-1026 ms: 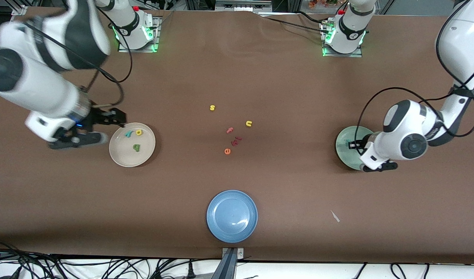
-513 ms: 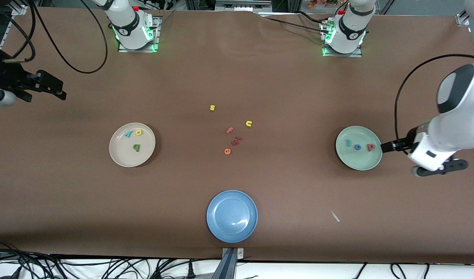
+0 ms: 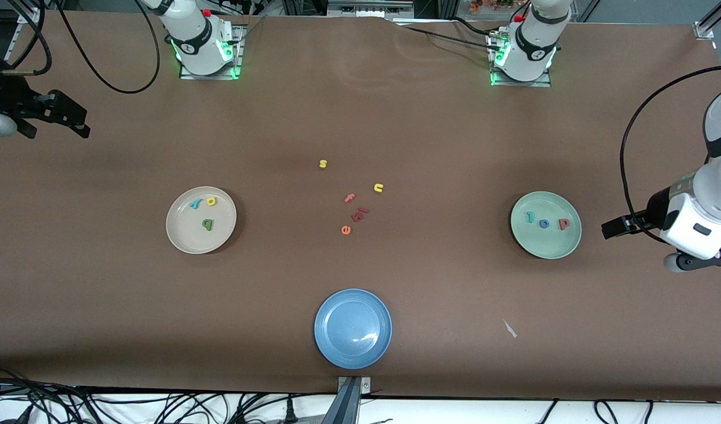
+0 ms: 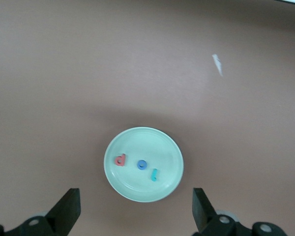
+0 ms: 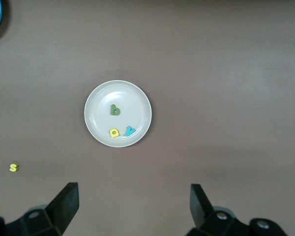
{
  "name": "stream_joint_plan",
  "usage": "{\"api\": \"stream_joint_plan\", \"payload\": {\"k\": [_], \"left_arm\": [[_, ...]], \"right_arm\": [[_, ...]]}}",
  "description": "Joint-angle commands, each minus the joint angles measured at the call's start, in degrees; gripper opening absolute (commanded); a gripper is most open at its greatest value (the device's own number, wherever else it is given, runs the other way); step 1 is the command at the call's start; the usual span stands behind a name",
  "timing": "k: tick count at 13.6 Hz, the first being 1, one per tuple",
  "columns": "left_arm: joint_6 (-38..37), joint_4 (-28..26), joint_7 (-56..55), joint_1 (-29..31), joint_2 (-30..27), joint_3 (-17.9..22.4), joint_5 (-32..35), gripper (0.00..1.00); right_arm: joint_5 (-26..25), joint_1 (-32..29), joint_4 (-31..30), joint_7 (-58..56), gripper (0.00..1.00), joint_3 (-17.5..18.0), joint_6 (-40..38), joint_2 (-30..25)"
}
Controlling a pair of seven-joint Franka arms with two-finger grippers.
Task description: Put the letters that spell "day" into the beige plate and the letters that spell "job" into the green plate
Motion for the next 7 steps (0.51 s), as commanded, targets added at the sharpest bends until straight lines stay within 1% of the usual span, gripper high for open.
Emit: {"api": "stream_joint_plan", "payload": {"k": [1, 7], "left_arm": [[-2.9, 3.3, 2.8, -0.6, -0.1, 0.3, -2.1, 1.0], [-3.0, 3.9, 3.3, -0.2, 0.0, 0.4, -1.6, 1.0]], "right_arm": [[-0.6, -0.7, 3.6, 0.0, 1.0, 0.9, -1.5, 2.7], [-0.2, -0.7, 3.3, 0.1, 1.0, 1.0, -1.5, 2.7]]}}
